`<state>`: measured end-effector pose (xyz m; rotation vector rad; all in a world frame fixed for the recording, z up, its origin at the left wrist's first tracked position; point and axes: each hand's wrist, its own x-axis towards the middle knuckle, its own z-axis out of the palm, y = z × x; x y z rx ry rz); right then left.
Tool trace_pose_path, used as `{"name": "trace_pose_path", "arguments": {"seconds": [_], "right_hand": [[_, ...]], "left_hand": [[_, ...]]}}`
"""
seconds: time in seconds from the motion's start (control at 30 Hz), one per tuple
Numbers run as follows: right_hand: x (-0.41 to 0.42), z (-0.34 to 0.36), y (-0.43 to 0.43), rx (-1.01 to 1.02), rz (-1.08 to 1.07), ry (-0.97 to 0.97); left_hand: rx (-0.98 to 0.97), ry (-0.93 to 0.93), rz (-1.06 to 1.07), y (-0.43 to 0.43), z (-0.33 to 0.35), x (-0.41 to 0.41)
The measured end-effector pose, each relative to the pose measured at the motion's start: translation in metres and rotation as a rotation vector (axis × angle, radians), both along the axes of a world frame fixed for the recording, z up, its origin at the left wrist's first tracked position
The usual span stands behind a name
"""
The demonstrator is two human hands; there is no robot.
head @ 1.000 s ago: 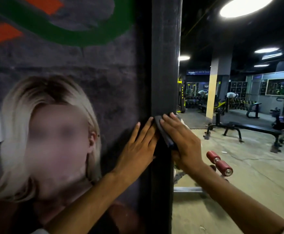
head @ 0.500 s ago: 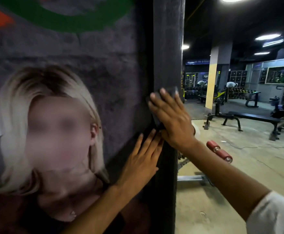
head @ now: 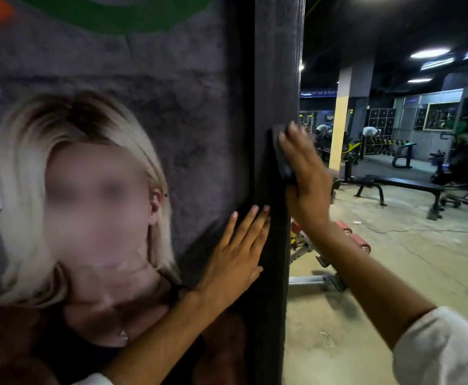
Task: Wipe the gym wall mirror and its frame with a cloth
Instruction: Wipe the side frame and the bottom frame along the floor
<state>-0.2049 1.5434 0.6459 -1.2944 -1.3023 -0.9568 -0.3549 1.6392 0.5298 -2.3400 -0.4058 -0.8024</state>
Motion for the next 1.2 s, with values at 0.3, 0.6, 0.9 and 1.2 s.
{"name": "trace_pose_path", "arguments": {"seconds": [0.3, 0.6, 0.9, 1.2], "right_hand": [[-0.03, -0.098, -0.03, -0.082, 0.131, 0.231], [-0.025, 0.028, 0.014, -0.108, -0.183, -0.188], [-0.027, -0.166, -0.022, -0.453, -0.096, -0.309], [-0.004, -0.018, -0.012, -0.114, -0.159, -0.162]], "left_hand": [[-0.001, 0.016, -0.039, 0.003, -0.011, -0.003], [-0.056, 0.031, -0.089, 0.004, -0.03, -0.007], [-0.048, 0.115, -0.089, 0.006, -0.104, -0.019], [-0.154, 0.089, -0.095, -0.01, -0.1, -0.02]]}}
